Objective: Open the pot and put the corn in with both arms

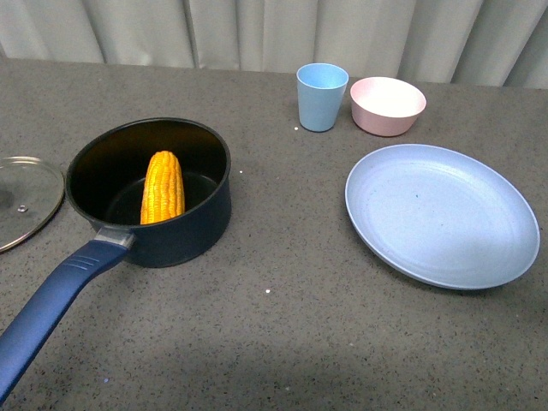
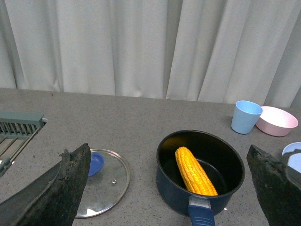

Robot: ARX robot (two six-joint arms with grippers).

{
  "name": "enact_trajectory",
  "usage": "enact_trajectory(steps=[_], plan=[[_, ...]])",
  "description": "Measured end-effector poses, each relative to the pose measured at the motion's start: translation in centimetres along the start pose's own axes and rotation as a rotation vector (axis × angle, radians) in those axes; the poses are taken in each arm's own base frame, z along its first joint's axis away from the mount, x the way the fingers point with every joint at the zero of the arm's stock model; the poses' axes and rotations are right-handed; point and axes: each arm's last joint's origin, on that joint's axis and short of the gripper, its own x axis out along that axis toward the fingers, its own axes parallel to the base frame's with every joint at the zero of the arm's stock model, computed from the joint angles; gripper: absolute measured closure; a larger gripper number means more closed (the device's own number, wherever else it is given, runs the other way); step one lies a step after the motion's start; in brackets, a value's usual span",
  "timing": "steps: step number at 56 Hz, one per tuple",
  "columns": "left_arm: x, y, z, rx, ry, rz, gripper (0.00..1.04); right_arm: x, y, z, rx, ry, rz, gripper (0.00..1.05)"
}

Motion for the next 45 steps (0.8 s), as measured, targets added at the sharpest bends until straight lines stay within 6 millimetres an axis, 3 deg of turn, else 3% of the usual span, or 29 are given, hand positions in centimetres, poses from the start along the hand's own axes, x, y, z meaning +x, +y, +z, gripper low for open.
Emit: enact_trajectory(steps=[8,11,13,19,26,36,45], plan=[[0.0,0.0,0.0,0.000,0.000,0.000,0.06,-2.5,-1.5,-1.3,0.011,-0.071,-0.052,0.09],[0.0,0.0,0.0,0.000,0.000,0.000,0.06,-2.5,-1.9,-2.0,0.003,-0.100,-0.008,0.13],[0.0,0.0,0.0,0.000,0.000,0.001,0.06,-2.5,-2.1,-2.6,-0.017,-0.176,0.116,0.19],[0.0,0.0,0.0,0.000,-0.002,0.001,0.06,-3.6,-2.7,-2.8,-0.103,-0.366,0.251,0.37],[0.0,0.0,0.0,0.000,0.001,0.000,0.06,-5.1,-3.1,-1.4,-0.131,-0.488,0.259,0.57],[0.0,0.0,0.0,0.000,0.001,0.000,0.06,-6.3,-4.8,-1.7,-0.148,-0.500,0.251,1.03],[0.0,0.0,0.0,0.000,0.000,0.000,0.06,-7.1,-5.0,-1.8,-0.152,-0.512,0.253,1.04]])
